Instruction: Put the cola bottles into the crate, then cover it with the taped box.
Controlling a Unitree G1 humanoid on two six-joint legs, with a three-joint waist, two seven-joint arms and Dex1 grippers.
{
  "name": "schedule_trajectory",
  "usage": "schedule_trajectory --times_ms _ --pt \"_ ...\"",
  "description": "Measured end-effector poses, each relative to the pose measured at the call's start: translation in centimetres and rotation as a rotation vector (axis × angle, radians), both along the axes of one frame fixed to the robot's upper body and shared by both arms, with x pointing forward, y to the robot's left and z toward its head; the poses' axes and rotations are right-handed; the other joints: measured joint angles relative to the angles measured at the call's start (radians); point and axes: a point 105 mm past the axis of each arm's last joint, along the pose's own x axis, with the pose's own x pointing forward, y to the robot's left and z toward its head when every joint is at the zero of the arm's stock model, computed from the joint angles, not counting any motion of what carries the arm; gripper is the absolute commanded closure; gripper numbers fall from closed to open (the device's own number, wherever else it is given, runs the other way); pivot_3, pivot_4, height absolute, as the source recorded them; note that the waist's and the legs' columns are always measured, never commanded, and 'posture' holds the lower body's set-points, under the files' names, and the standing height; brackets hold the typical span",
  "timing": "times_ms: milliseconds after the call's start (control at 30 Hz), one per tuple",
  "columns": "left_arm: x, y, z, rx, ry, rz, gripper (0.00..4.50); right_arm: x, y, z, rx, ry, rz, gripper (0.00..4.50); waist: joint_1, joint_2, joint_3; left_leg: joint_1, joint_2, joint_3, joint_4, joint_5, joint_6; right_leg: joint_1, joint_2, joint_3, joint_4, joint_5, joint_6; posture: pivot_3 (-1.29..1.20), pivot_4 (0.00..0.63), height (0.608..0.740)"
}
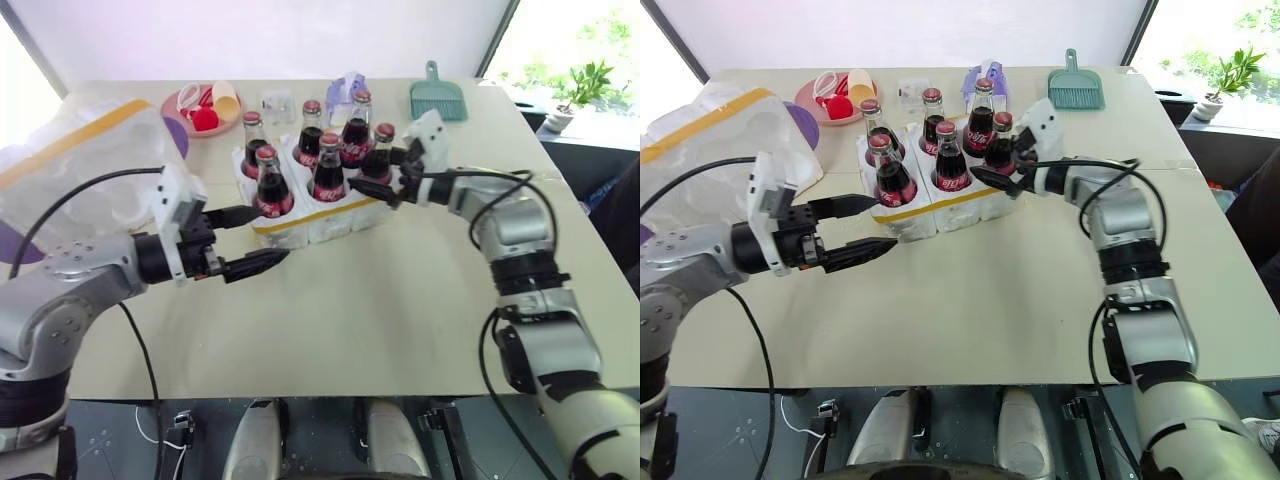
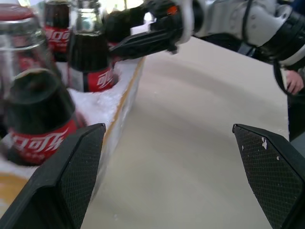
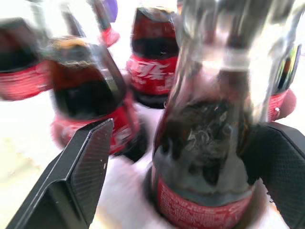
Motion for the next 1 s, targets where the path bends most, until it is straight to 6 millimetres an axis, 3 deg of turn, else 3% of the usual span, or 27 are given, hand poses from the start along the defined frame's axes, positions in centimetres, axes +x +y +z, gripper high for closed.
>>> schedule_trajectory --times_ms 100,267,367,400,433,467,500,533,567,667,767,1000 --pt "-0.8 2.5 1.5 0.055 -0.017 0.057 0.0 -2.1 -2.5 2.4 -0.028 -0.018 0.026 0.07 -0.001 0.0 0.0 0.0 0.0 0.0 0.0 0.0 0.0 0.0 0.0 0.0 0.0 0.0 0.0 0.0 0.15 0.736" --pt "-3.8 9.4 3.7 0.233 0.042 0.216 0.0 -7.1 -5.6 6.4 -0.059 -0.007 0.154 0.07 -0.012 0.001 0.0 0.002 0.001 0.002 -0.002 0.0 0.0 -0.001 0.0 0.0 0.0 0.0 0.0 0.0 0.15 0.736" --pt "-6.3 14.5 3.3 0.364 0.161 0.319 0.0 -9.3 -5.0 7.7 -0.06 -0.01 0.272 0.07 -0.018 0.002 0.0 0.003 0.002 0.003 -0.003 0.0 0.0 -0.002 0.001 0.0 -0.001 -0.002 -0.004 0.0 0.15 0.736" --pt "-7.3 17.2 2.9 0.427 0.221 0.373 0.0 -9.7 -4.7 8.2 -0.04 -0.014 0.303 0.07 -0.021 0.003 -0.001 0.003 0.002 0.004 -0.004 0.0 0.0 -0.003 0.001 0.0 0.0 -0.003 -0.006 0.0 0.15 0.736" --pt "-7.5 17.7 2.8 0.438 0.229 0.384 0.0 -9.7 -4.7 8.3 -0.036 -0.013 0.306 0.07 -0.021 0.003 0.0 0.003 0.002 0.004 -0.004 0.0 0.0 -0.003 0.001 0.0 -0.001 -0.003 -0.006 0.0 0.15 0.736" --pt "-7.9 19.4 2.9 0.472 0.245 0.424 0.0 -9.8 -4.5 8.6 -0.02 -0.014 0.317 0.07 -0.021 0.003 0.0 0.002 0.002 0.003 -0.005 0.0 0.0 -0.003 0.001 0.0 0.0 -0.004 -0.006 0.0 0.15 0.736" --pt "-8.3 22.3 3.0 0.568 0.291 0.477 0.0 -10.0 -3.8 9.2 0.018 -0.02 0.351 0.07 -0.019 0.003 -0.001 0.002 0.002 0.003 -0.005 0.0 0.0 -0.004 0.001 -0.001 0.0 -0.004 -0.007 0.0 0.15 0.736" --pt "-8.4 23.5 3.3 0.594 0.295 0.509 0.0 -10.1 -3.6 9.4 0.027 -0.024 0.364 0.07 -0.017 0.003 -0.001 0.002 0.002 0.003 -0.005 0.0 0.0 -0.004 0.001 -0.001 -0.001 -0.004 -0.007 0.0 0.15 0.736" --pt "-8.4 25.3 3.9 0.637 0.295 0.548 0.0 -10.2 -3.4 9.5 0.035 -0.028 0.372 0.07 -0.011 0.002 -0.001 0.002 0.002 0.003 -0.005 0.0 0.0 -0.004 0.0 -0.001 -0.001 -0.004 -0.007 0.0 0.15 0.736" --pt "-7.5 28.3 4.7 0.687 0.275 0.618 0.0 -9.8 -2.9 9.2 0.045 -0.027 0.37 0.07 0.0 0.002 -0.001 0.0 0.001 0.004 -0.005 0.0 0.0 -0.005 -0.001 -0.001 -0.002 -0.004 -0.007 0.0 0.15 0.736" --pt "-6.0 30.2 4.3 0.714 0.229 0.685 0.0 -9.6 -2.8 8.7 0.049 -0.014 0.361 0.07 0.001 0.002 -0.001 -0.001 0.001 0.005 -0.005 0.0 0.0 -0.005 -0.001 -0.001 -0.002 -0.002 -0.003 0.0 0.15 0.736" --pt "-0.1 30.7 1.6 0.75 0.202 0.725 0.0 -9.5 -3.5 8.3 0.055 0.01 0.306 0.07 0.002 -0.001 -0.001 -0.001 0.001 0.004 -0.002 0.0 0.0 -0.005 0.0 -0.001 0.005 -0.001 -0.002 0.0 0.15 0.736"
